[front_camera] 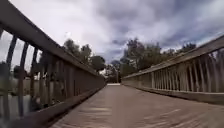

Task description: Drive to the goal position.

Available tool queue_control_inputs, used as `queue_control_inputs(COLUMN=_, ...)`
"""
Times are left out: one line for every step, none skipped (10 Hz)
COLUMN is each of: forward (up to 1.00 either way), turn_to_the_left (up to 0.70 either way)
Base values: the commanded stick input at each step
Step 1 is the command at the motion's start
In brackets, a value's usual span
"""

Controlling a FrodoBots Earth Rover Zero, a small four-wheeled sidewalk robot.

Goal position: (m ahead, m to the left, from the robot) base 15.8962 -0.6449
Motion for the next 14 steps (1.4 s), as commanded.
queue_control_inputs(forward=0.85, turn_to_the_left=0.0)
queue_control_inputs(forward=0.85, turn_to_the_left=0.0)
queue_control_inputs(forward=0.85, turn_to_the_left=0.0)
queue_control_inputs(forward=0.85, turn_to_the_left=0.0)
queue_control_inputs(forward=0.85, turn_to_the_left=0.0)
queue_control_inputs(forward=0.85, turn_to_the_left=0.0)
queue_control_inputs(forward=0.85, turn_to_the_left=0.0)
queue_control_inputs(forward=0.85, turn_to_the_left=0.0)
queue_control_inputs(forward=0.85, turn_to_the_left=0.0)
queue_control_inputs(forward=0.85, turn_to_the_left=0.0)
queue_control_inputs(forward=0.85, turn_to_the_left=0.0)
queue_control_inputs(forward=0.85, turn_to_the_left=0.0)
queue_control_inputs(forward=0.85, turn_to_the_left=0.0)
queue_control_inputs(forward=0.85, turn_to_the_left=0.0)
